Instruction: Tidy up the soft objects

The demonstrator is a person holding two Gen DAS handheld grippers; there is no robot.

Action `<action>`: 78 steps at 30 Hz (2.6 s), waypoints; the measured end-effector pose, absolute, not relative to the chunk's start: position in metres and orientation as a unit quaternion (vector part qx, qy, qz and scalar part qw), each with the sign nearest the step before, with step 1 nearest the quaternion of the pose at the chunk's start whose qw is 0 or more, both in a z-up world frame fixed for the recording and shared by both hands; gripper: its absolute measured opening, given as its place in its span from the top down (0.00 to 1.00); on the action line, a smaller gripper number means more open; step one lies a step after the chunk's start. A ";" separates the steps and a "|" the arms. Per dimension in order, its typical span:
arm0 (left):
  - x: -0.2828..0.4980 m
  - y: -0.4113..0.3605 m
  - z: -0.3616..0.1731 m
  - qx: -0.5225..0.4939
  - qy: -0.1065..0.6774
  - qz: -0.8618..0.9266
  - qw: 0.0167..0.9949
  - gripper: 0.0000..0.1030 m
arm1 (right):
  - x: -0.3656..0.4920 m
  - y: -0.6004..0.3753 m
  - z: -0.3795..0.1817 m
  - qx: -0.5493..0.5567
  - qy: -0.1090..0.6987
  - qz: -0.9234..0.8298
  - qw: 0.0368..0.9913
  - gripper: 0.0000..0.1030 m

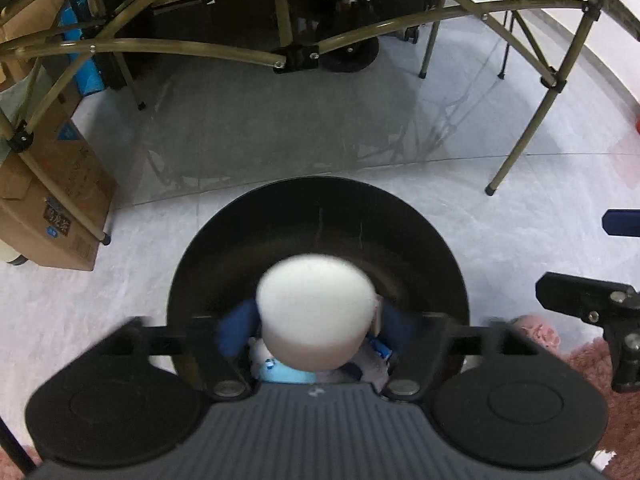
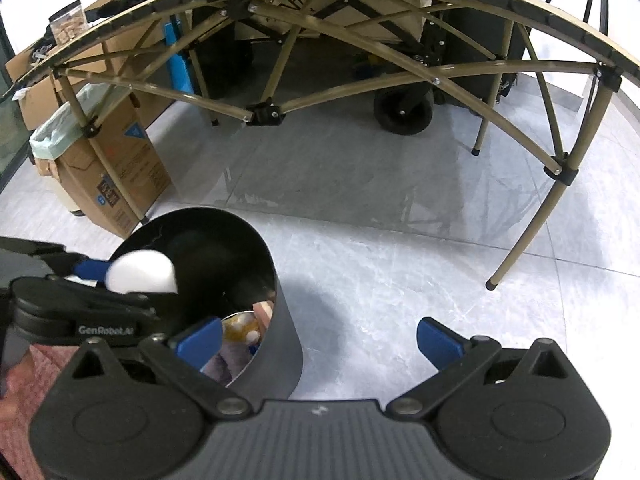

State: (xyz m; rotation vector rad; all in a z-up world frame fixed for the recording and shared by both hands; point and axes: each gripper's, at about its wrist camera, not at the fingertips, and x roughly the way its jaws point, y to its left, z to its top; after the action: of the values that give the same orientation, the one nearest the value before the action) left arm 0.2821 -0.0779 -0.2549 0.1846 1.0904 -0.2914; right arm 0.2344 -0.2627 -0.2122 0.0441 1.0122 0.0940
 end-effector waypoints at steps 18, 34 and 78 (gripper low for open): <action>0.286 -0.070 -0.259 0.091 0.526 -0.098 0.840 0.00 | 0.238 -0.257 -0.216 0.011 0.491 0.057 0.869 0.00; 0.277 -0.048 -0.235 0.048 0.500 -0.082 0.861 0.00 | 0.236 -0.250 -0.209 0.020 0.480 0.070 0.874 0.00; 0.064 0.020 -0.065 0.012 0.375 -0.084 0.923 0.00 | 0.044 -0.186 -0.062 0.046 0.423 0.023 0.905 0.00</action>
State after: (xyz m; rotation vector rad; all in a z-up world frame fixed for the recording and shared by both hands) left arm 0.0638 0.0203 -0.0655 0.0251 0.7688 -0.1727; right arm 0.0445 -0.1864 -0.0623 0.0955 0.8742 0.0470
